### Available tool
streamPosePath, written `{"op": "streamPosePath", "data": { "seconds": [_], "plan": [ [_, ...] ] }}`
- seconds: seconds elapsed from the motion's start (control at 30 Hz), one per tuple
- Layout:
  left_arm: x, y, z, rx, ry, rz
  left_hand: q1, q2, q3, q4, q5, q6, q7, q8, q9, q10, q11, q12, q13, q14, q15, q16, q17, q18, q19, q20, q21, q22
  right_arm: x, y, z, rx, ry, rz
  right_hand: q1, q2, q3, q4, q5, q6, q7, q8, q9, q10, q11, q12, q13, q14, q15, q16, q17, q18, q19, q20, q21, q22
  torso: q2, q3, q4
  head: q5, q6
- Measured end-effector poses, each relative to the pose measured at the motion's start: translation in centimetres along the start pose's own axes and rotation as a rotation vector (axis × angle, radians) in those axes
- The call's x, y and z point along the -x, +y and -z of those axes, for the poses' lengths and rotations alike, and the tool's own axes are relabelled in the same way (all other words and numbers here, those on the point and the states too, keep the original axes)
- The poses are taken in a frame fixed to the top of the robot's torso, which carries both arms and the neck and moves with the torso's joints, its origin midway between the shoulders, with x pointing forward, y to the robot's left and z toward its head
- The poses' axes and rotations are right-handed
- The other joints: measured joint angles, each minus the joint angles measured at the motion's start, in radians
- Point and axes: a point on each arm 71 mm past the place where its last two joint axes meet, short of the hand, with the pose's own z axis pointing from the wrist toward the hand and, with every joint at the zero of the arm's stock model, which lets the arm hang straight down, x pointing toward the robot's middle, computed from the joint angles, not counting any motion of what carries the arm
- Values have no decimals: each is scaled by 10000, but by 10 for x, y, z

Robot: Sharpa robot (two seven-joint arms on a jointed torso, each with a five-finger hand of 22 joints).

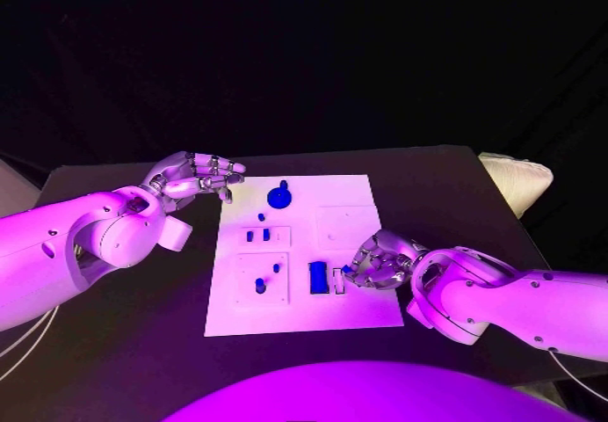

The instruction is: Assemble the parts on the task board

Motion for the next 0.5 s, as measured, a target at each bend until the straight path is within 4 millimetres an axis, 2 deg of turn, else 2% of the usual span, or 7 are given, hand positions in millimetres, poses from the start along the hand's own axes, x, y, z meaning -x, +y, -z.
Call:
{"op": "streamPosePath", "data": {
  "seconds": [0.17,0.5],
  "plan": [
    [0,0,0,5,6,1,0,0,0,0,0,0,0,0,0,0,0,0,0,0,0,0,0,0,0,0,0,0,-6,1,-6,-388,412,-376,-265,-5,-45,45,-30,-1,1,23,190,0,0,39,0,0,0,0,8,0,0,0,55,0,4,1,0,16,0],
    [0,0,0,30,15,4,0,0,0,0,0,0,0,51,-11,0,0,0,-12,0,0,0,0,0,0,0,0,0,-13,2,-11,-924,905,-467,-879,-11,-213,72,-198,20,-18,183,219,1,0,105,-1,0,1,0,7,0,0,1,96,0,6,19,-6,37,0]
  ]
}}
